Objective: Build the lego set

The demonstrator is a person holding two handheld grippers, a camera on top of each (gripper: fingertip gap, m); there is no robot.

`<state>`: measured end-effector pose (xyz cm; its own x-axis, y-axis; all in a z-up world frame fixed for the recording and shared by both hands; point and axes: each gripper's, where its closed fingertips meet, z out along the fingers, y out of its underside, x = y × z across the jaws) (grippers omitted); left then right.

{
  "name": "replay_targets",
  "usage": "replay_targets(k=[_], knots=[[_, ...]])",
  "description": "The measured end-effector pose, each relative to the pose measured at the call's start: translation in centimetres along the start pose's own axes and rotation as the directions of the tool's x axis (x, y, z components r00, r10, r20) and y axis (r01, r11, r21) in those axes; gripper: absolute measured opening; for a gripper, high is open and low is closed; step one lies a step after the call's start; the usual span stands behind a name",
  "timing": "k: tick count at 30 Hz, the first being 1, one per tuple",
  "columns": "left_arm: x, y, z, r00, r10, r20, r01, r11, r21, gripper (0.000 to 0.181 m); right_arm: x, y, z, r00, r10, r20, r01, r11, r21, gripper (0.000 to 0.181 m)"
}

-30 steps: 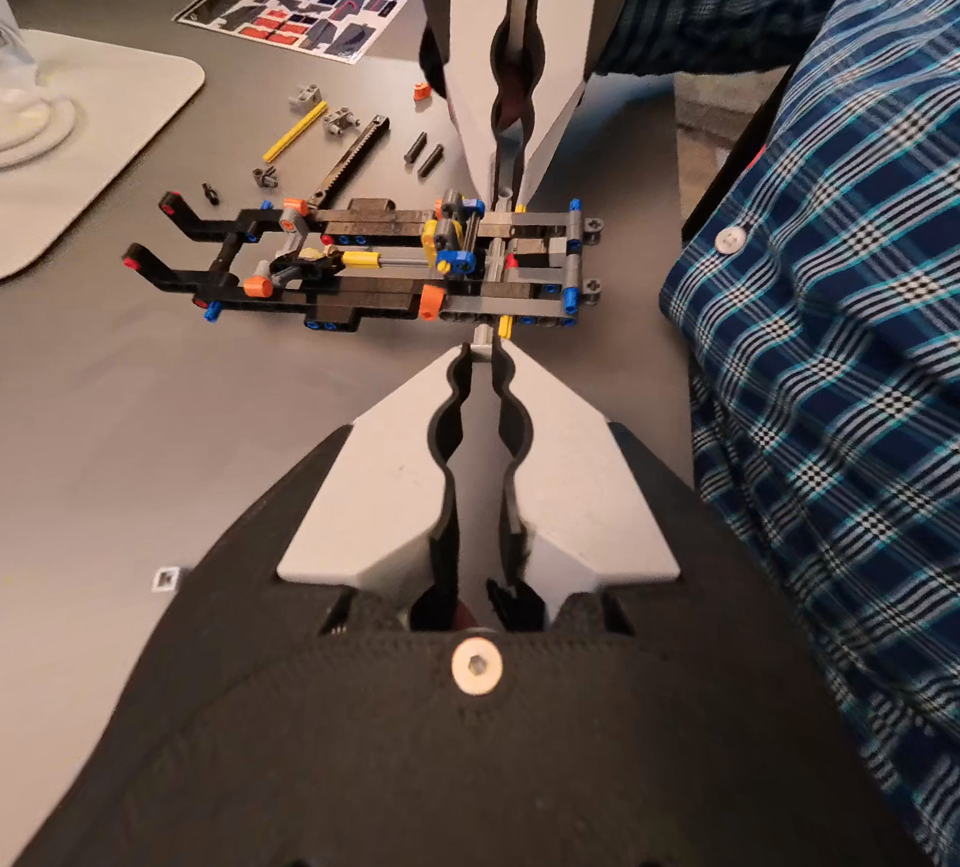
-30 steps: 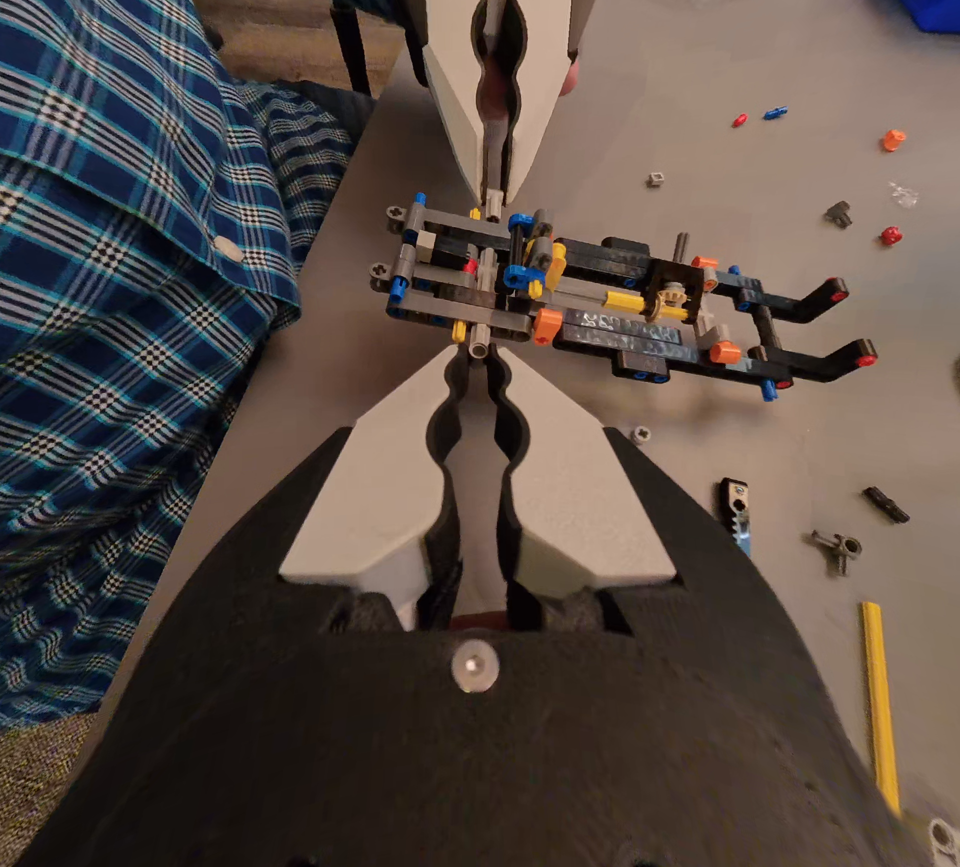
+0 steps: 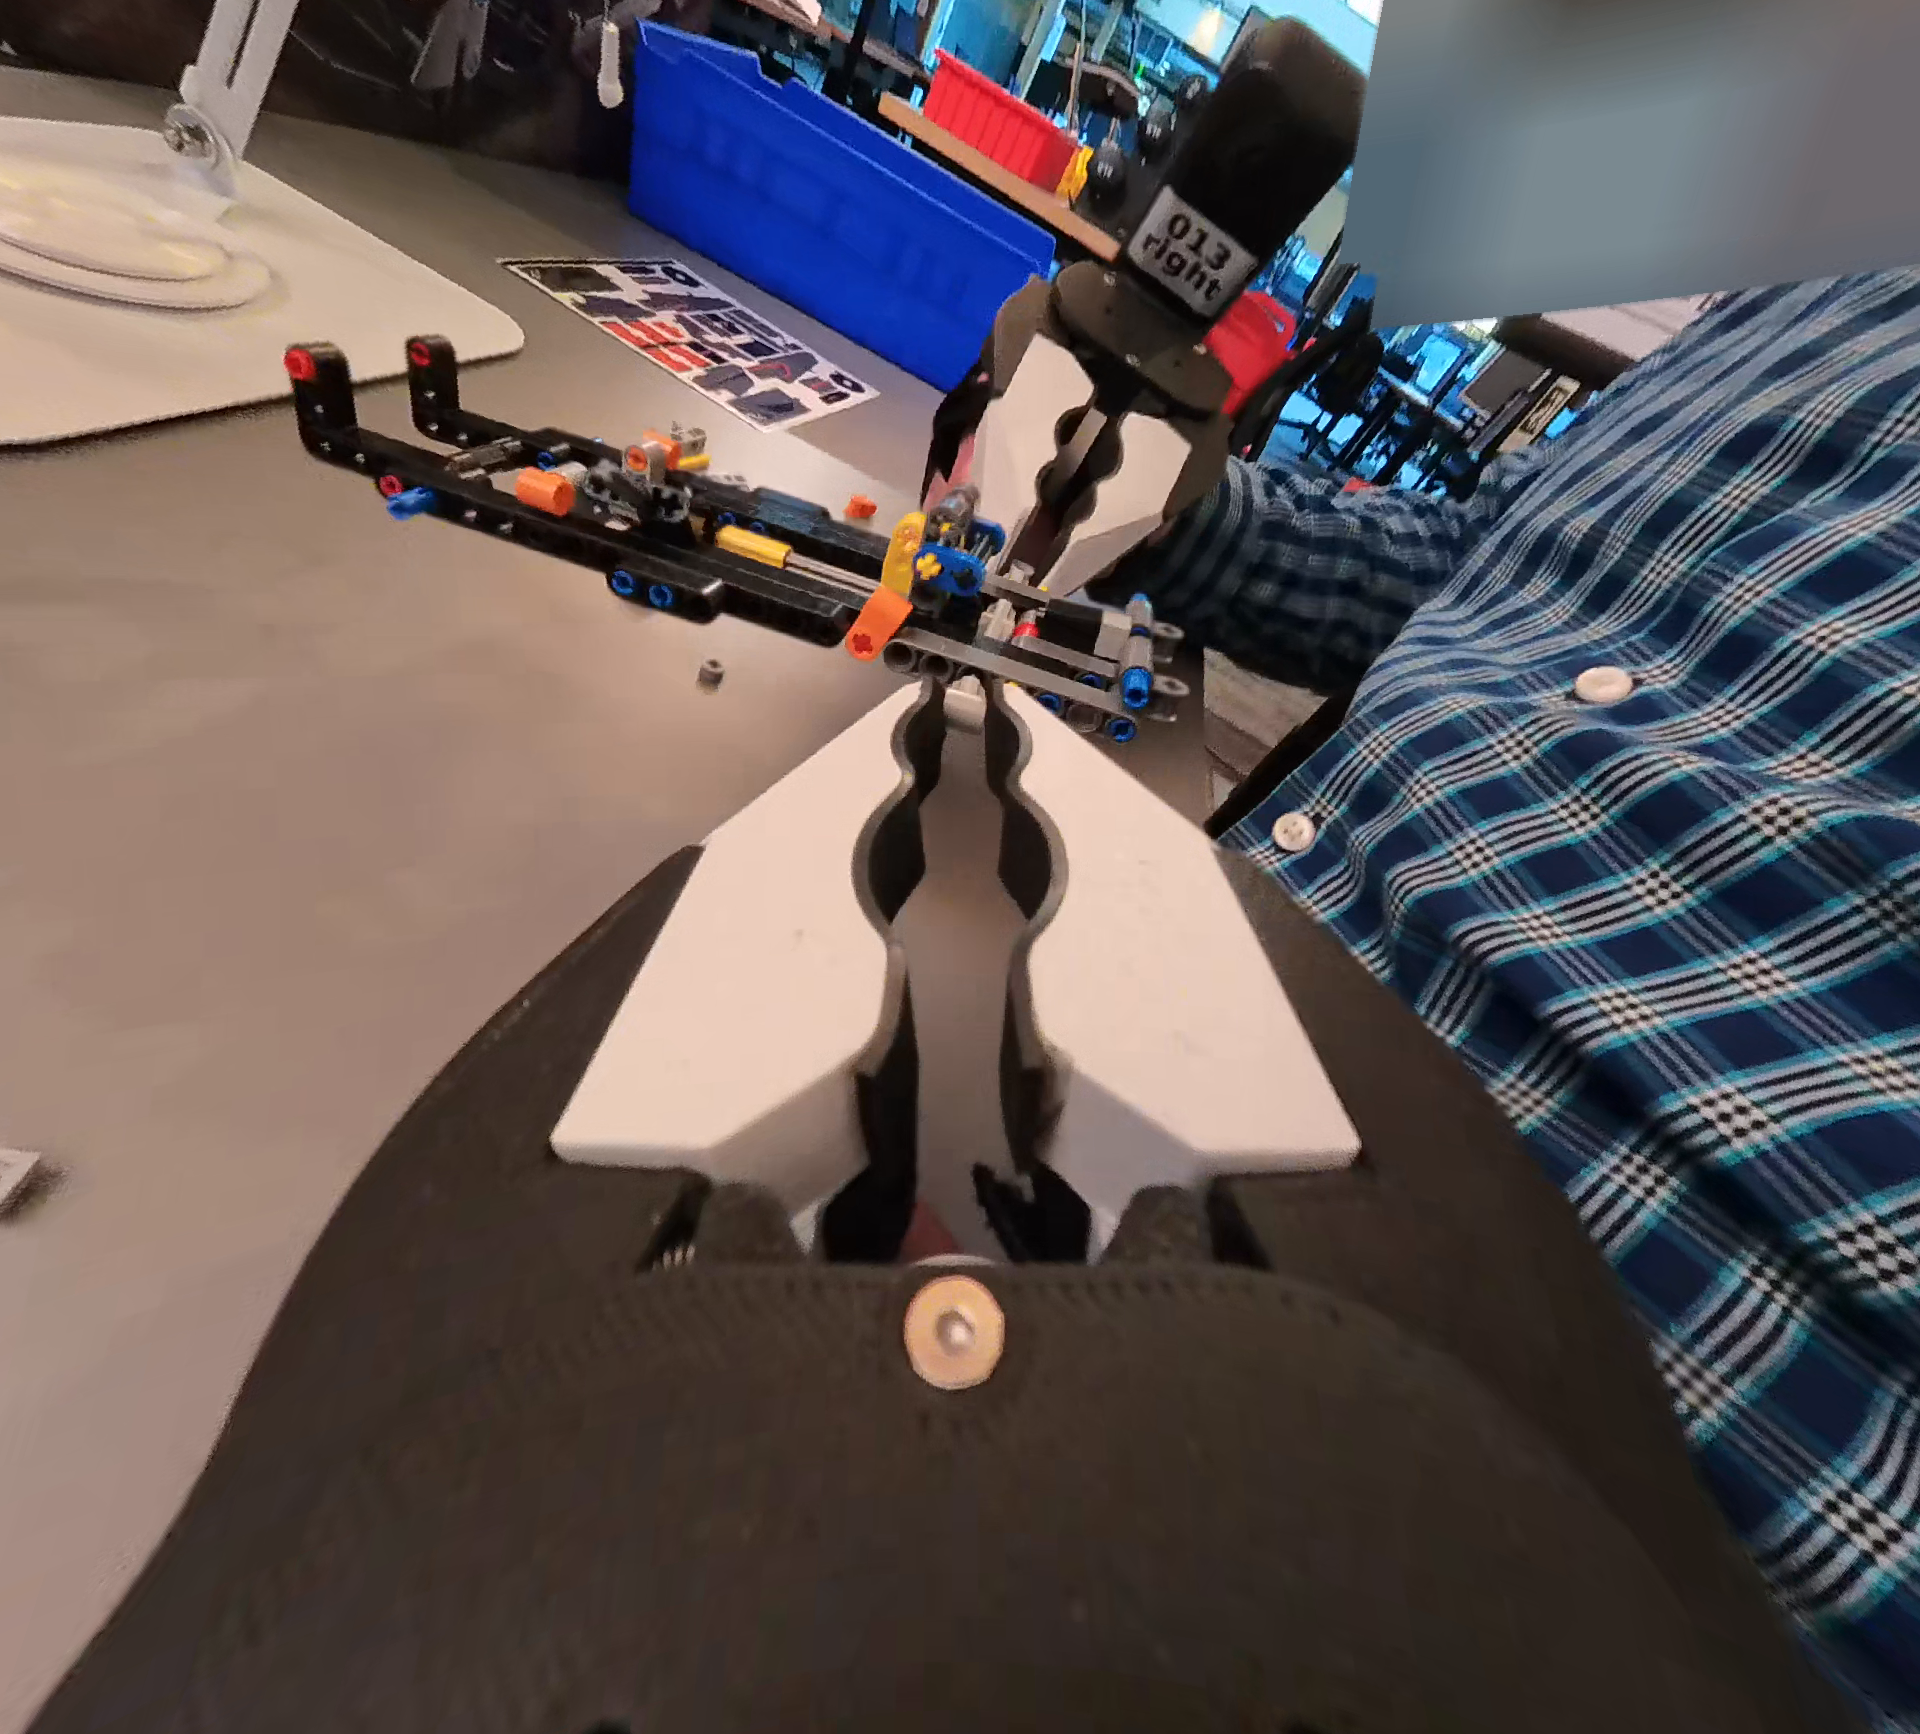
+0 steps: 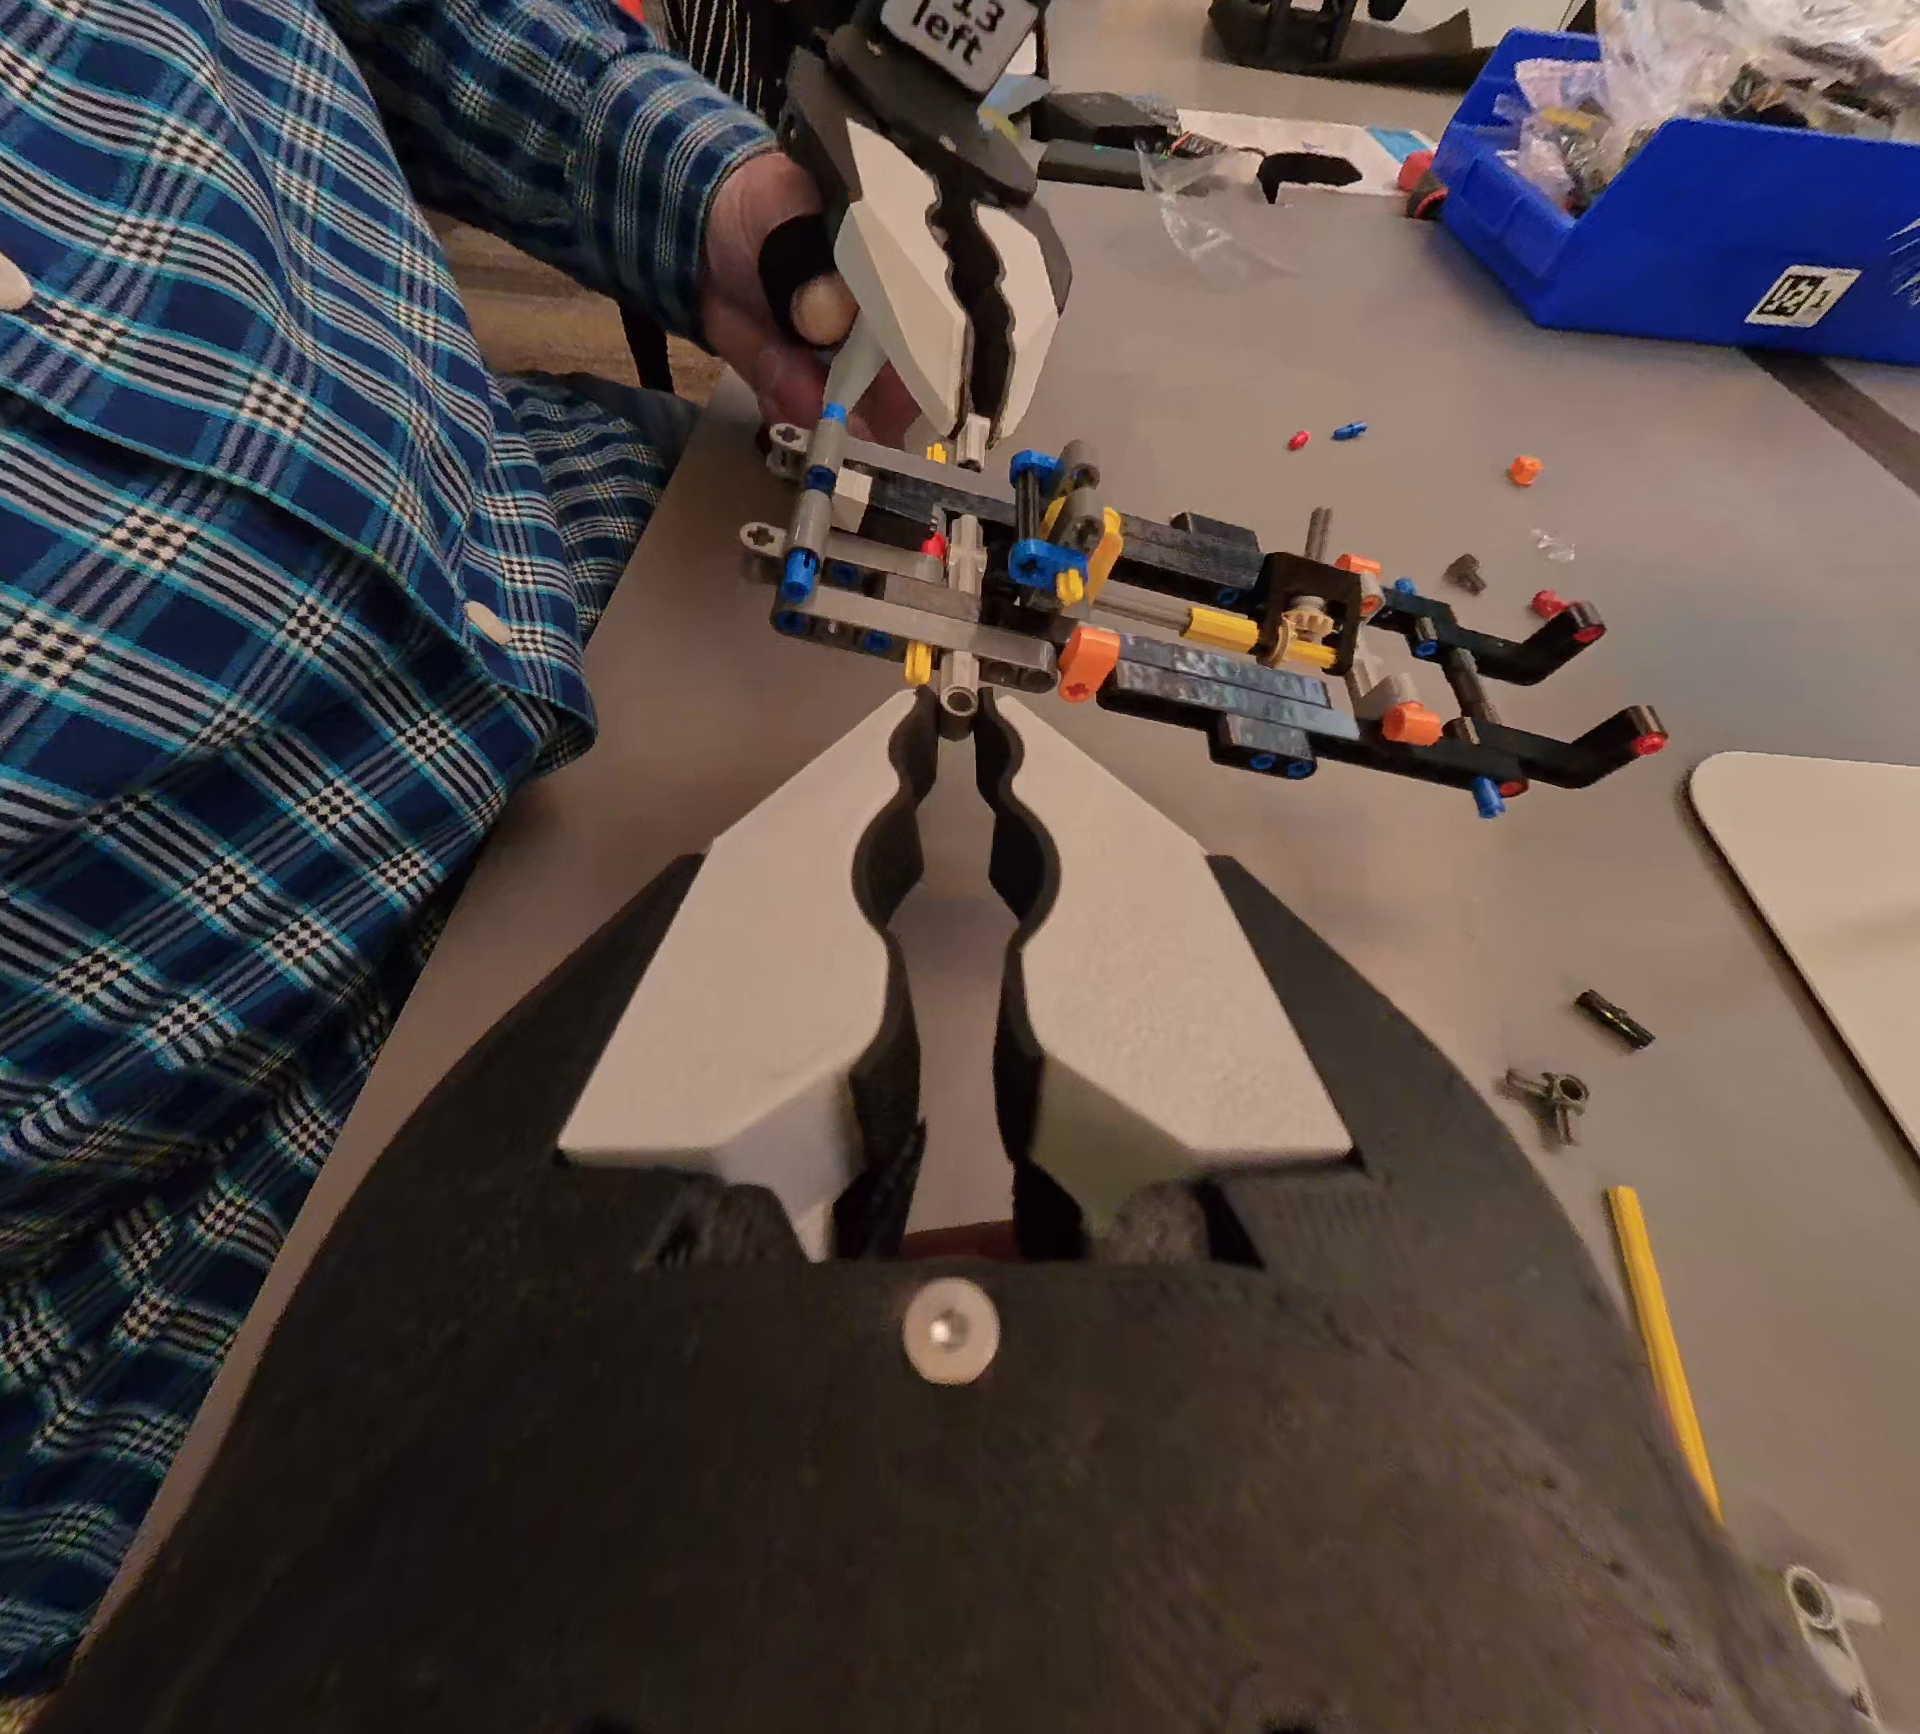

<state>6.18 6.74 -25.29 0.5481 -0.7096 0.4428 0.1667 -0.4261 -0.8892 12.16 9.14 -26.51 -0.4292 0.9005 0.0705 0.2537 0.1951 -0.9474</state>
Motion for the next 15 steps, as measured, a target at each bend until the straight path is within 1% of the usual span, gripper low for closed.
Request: replay_targets(k=[4,7,8,9,11,12,13,15], knots=[[0.2,-1.0,0.1,0.998,-0.063,-0.017,0.064,0.995,0.075,0.006,0.1,-0.9,-0.5,1.000,0.001,-0.020,0.000,0.999,0.043,0.004],[0.7,-2.2,0.1,0.990,-0.120,-0.069,0.129,0.979,0.160,0.006,0.2,-1.3,-0.7,1.000,0.009,-0.030,-0.007,0.997,0.072,0.004],[1.0,-2.3,0.3,0.987,-0.132,-0.088,0.145,0.974,0.171,0.006,0.3,-1.4,-0.7,0.999,0.007,-0.035,-0.005,0.997,0.078,0.004],[1.1,-2.3,0.5,0.986,-0.136,-0.092,0.151,0.973,0.175,0.006,0.3,-1.5,-0.7,0.999,0.006,-0.038,-0.003,0.997,0.083,0.004],[1.3,-1.6,1.3,0.992,-0.103,-0.073,0.112,0.986,0.121,0.006,0.3,-2.0,-0.9,0.999,0.004,-0.043,0.000,0.995,0.099,0.004],[1.7,-1.4,1.7,0.992,-0.095,-0.083,0.104,0.988,0.111,0.006,0.1,-2.2,-0.9,0.999,-0.003,-0.036,0.007,0.995,0.099,0.004],[1.8,-1.7,1.8,0.990,-0.106,-0.089,0.116,0.986,0.121,0.005,0.0,-2.2,-0.7,0.999,-0.019,-0.037,0.022,0.996,0.082,0.004],[1.1,-1.9,1.3,0.993,-0.107,-0.059,0.114,0.985,0.133,0.005,0.2,-2.3,-0.9,0.999,-0.019,-0.041,0.022,0.997,0.080,0.004]])
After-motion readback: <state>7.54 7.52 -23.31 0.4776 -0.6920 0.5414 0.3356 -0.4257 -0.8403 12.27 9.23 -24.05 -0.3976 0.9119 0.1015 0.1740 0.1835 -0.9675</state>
